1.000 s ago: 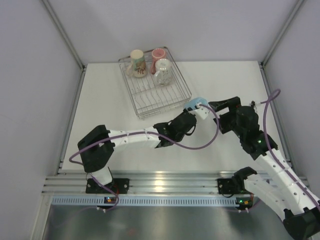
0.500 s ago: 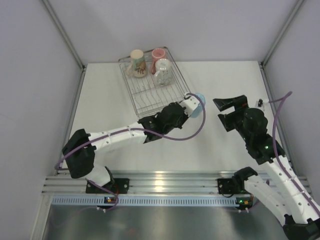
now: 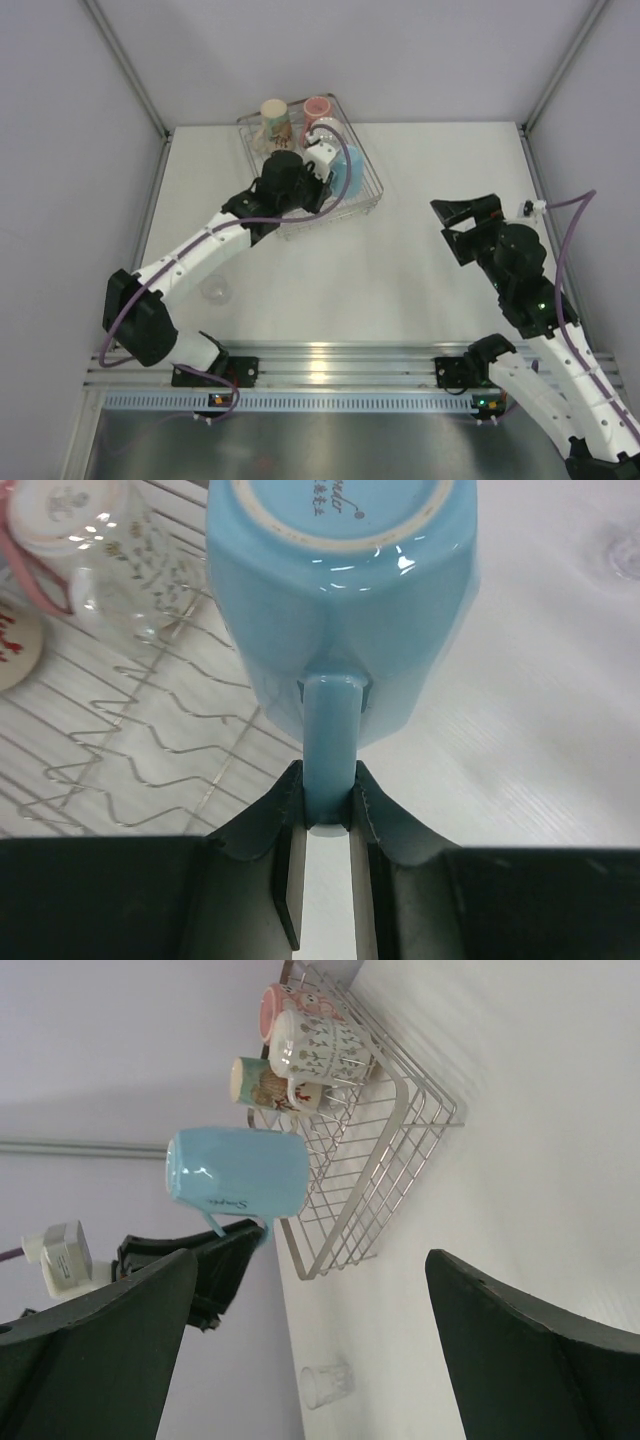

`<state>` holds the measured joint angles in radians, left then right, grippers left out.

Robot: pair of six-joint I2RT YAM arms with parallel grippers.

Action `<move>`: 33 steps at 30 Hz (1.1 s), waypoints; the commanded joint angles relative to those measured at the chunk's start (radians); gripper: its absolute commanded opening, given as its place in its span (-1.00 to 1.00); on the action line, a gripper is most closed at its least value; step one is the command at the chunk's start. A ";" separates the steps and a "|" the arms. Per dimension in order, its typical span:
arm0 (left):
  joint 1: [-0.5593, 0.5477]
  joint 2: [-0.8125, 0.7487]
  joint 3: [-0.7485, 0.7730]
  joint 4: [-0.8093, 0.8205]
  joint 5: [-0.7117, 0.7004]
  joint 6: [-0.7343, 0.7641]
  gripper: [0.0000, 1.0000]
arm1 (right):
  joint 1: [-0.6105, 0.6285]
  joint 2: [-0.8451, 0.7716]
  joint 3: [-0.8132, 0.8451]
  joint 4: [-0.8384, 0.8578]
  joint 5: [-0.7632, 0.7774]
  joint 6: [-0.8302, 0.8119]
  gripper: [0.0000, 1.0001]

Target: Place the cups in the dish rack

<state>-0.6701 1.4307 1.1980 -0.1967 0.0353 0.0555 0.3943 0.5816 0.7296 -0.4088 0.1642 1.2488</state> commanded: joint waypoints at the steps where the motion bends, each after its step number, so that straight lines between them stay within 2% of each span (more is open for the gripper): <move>1: 0.096 -0.029 0.132 0.068 0.121 0.075 -1.00 | -0.018 -0.022 0.039 0.008 0.000 -0.046 0.96; 8: 0.309 0.028 0.189 0.123 0.230 0.101 -1.00 | -0.018 -0.026 0.034 0.018 -0.034 -0.103 0.96; 16: 0.435 0.134 0.224 0.177 0.304 0.213 -1.00 | -0.017 -0.006 0.031 0.030 -0.080 -0.184 0.97; 23: 0.564 0.273 0.299 0.218 0.475 0.236 -1.00 | -0.018 0.015 -0.012 0.085 -0.141 -0.175 0.97; 33: 0.607 0.439 0.359 0.307 0.584 0.250 -1.00 | -0.018 0.075 0.028 0.116 -0.126 -0.247 0.97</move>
<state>-0.0566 1.8698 1.4754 -0.0788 0.5049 0.2840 0.3920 0.6441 0.7261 -0.3607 0.0360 1.0489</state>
